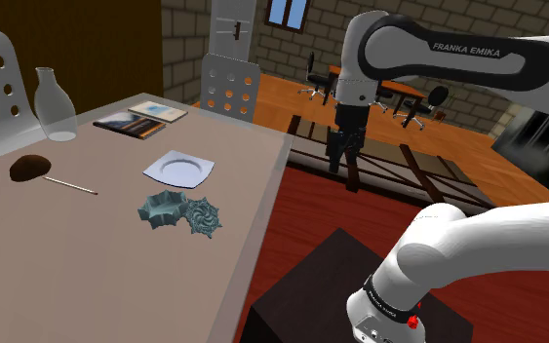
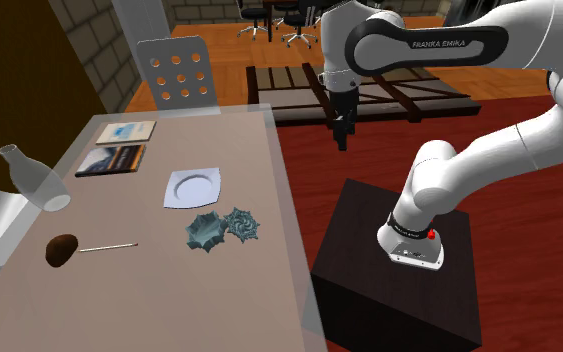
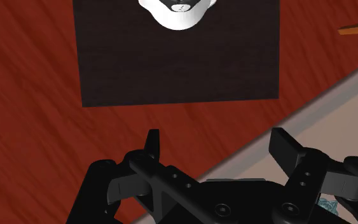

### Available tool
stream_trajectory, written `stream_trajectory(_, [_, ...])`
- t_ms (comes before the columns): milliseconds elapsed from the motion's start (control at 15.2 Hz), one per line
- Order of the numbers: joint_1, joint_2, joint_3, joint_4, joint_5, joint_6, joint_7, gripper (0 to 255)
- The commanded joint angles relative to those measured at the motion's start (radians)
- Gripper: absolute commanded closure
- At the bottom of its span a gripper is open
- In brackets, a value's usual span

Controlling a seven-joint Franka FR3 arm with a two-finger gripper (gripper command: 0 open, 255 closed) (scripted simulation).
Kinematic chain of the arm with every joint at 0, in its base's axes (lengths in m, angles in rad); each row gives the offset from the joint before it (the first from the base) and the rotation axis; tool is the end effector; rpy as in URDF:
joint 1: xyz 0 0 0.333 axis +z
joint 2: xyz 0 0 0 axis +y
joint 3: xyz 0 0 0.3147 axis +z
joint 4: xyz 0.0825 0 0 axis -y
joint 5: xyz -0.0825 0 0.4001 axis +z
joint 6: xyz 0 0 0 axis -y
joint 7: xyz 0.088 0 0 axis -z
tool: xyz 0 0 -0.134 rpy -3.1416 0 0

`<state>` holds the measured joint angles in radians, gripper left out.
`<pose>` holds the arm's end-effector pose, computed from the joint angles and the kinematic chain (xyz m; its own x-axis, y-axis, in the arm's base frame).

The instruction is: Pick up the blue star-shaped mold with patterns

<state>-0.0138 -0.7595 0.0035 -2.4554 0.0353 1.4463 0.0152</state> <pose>0.3026 0.0021 0.4984 0.9687 -0.0223 -0.2474 -0.0304 -0.9991 -0.0288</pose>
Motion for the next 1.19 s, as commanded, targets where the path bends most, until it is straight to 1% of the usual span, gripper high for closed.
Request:
stream_trajectory(0, [0.0,0.0,0.0,0.0,0.0,0.0,0.0,0])
stream_trajectory(330, [0.028,0.132,0.087,0.019,0.049,0.134,0.092,0])
stream_trajectory(594, [0.045,0.257,0.152,0.059,0.068,0.234,0.166,0])
stream_trajectory(858, [0.056,0.394,0.212,0.121,0.067,0.322,0.242,0])
stream_trajectory(1122, [0.066,0.54,0.265,0.204,0.041,0.395,0.325,0])
